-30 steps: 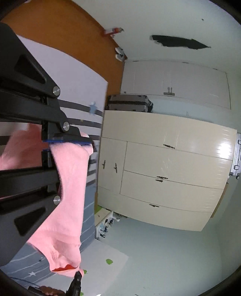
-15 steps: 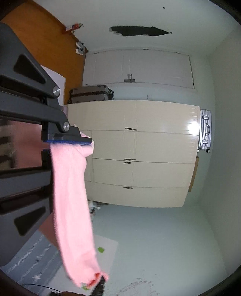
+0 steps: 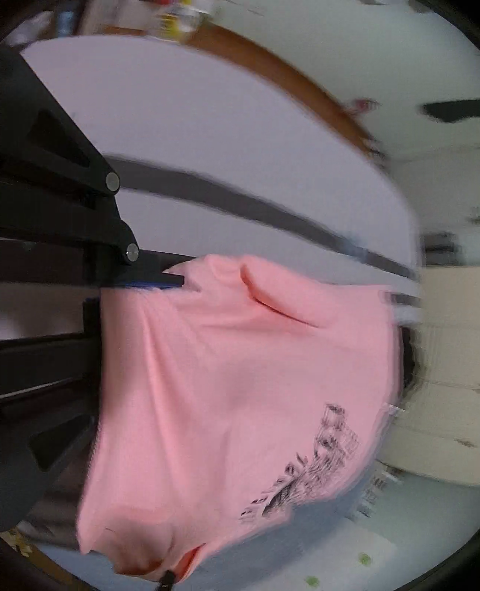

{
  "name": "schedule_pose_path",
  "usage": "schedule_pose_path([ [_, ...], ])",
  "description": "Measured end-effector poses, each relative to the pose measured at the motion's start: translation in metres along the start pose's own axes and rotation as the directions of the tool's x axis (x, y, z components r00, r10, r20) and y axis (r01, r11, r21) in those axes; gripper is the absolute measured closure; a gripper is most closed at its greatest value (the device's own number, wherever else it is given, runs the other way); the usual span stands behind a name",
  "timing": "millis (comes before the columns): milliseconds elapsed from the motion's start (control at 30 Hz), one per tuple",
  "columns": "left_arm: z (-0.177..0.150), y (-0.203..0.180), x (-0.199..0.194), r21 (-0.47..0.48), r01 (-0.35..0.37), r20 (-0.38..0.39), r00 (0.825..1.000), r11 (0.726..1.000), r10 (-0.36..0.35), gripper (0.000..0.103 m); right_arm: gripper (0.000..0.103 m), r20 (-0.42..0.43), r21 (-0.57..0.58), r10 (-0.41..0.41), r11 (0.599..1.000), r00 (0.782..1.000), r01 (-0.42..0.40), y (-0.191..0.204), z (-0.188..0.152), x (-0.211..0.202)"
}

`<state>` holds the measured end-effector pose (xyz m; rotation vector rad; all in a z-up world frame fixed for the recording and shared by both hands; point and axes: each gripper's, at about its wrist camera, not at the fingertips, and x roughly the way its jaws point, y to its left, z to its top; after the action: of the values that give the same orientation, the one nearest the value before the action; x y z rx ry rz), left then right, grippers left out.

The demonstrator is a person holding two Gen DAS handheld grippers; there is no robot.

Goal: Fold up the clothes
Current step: 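Lift the T-shirt with both grippers and lay it flat on the bed, then open both grippers and release the T-shirt onto the bed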

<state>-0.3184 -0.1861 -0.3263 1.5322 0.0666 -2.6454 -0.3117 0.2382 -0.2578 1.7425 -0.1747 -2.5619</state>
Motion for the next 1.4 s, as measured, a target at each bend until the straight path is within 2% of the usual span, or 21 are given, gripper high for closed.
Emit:
schedule_pose_path([
  [67,-0.034,-0.002,0.025,0.008,-0.023,-0.068,0.997,1.0,0.024,0.101,0.1,-0.071,0.001,-0.018,1.0,0.997,0.018,-0.002,-0.034,0.035],
  [100,-0.047,-0.003,0.03,0.018,-0.024,-0.081,0.996,1.0,0.025,0.101,0.1,-0.107,0.001,-0.027,1.0,0.994,0.027,-0.002,-0.052,0.053],
  [167,-0.06,-0.003,0.031,0.031,-0.025,-0.084,0.996,0.999,0.028,0.101,0.1,-0.12,-0.026,-0.058,0.998,0.991,0.056,-0.001,-0.078,0.071],
  [267,-0.077,-0.002,0.028,0.036,-0.027,-0.081,0.996,0.999,0.03,0.101,0.1,-0.088,0.012,-0.052,0.999,0.995,0.053,-0.006,-0.092,0.066],
  [400,-0.093,-0.005,0.022,0.066,-0.028,-0.087,0.996,0.997,0.034,0.101,0.1,-0.087,-0.004,-0.043,0.999,0.995,0.042,-0.013,-0.103,0.056],
  [500,-0.096,-0.001,0.023,0.044,-0.02,-0.106,0.994,0.999,0.025,0.094,0.1,-0.101,-0.039,-0.035,0.999,0.994,0.031,-0.019,-0.111,0.057],
  [533,-0.094,0.001,0.022,0.028,-0.014,-0.118,0.993,1.0,0.017,0.087,0.098,-0.111,-0.055,-0.037,0.998,0.993,0.031,-0.019,-0.113,0.057],
  [567,-0.087,0.004,0.021,0.012,-0.011,-0.127,0.992,1.0,0.012,0.084,0.096,-0.122,-0.081,-0.056,0.996,0.991,0.046,-0.018,-0.114,0.055],
  [600,-0.081,0.007,0.019,-0.004,-0.01,-0.134,0.991,1.0,0.009,0.078,0.094,-0.126,-0.091,-0.061,0.995,0.99,0.05,-0.014,-0.117,0.056],
  [633,-0.078,0.006,0.011,-0.02,-0.013,-0.136,0.991,1.0,0.01,0.073,0.087,-0.131,-0.089,-0.064,0.995,0.989,0.052,-0.016,-0.117,0.051],
  [667,-0.077,0.007,0.004,-0.036,-0.016,-0.135,0.991,0.999,0.011,0.07,0.082,-0.123,-0.091,-0.067,0.994,0.99,0.056,-0.017,-0.116,0.043],
  [733,-0.073,0.017,-0.011,-0.086,-0.011,-0.117,0.993,0.996,0.001,0.058,0.069,-0.091,-0.098,-0.071,0.993,0.993,0.063,-0.02,-0.113,0.026],
  [833,-0.067,0.043,-0.026,-0.175,-0.012,-0.064,0.998,0.984,0.001,0.043,0.063,-0.021,-0.094,-0.076,0.993,0.997,0.074,-0.03,-0.101,0.0],
  [900,-0.054,0.069,-0.025,-0.246,-0.02,-0.029,0.999,0.969,0.014,0.042,0.056,0.022,-0.089,-0.086,0.992,0.996,0.088,-0.025,-0.096,-0.01],
  [933,-0.045,0.079,-0.02,-0.289,-0.018,-0.008,1.0,0.957,0.016,0.042,0.053,0.04,-0.086,-0.084,0.992,0.996,0.087,-0.022,-0.079,-0.002],
  [1000,-0.027,0.092,-0.006,-0.372,0.015,0.028,1.0,0.928,-0.005,0.041,0.053,0.068,-0.086,-0.088,0.992,0.994,0.093,-0.016,-0.054,0.012],
  [1067,-0.009,0.102,0.01,-0.438,0.045,0.059,0.998,0.898,-0.022,0.036,0.053,0.102,-0.097,-0.097,0.989,0.99,0.107,-0.019,-0.024,0.03],
  [1167,0.015,0.096,0.052,-0.387,0.047,0.042,0.999,0.921,-0.033,0.036,0.053,0.13,-0.093,-0.104,0.989,0.986,0.117,-0.014,0.011,0.059],
  [1267,0.024,0.096,0.068,-0.377,0.096,0.024,0.995,0.921,-0.094,0.036,0.053,0.138,-0.098,-0.114,0.987,0.984,0.129,-0.004,0.035,0.085],
  [1400,0.03,0.078,0.089,-0.317,0.057,-0.039,0.997,0.947,-0.073,0.038,0.053,0.136,-0.119,-0.142,0.98,0.98,0.158,0.007,0.048,0.107],
])
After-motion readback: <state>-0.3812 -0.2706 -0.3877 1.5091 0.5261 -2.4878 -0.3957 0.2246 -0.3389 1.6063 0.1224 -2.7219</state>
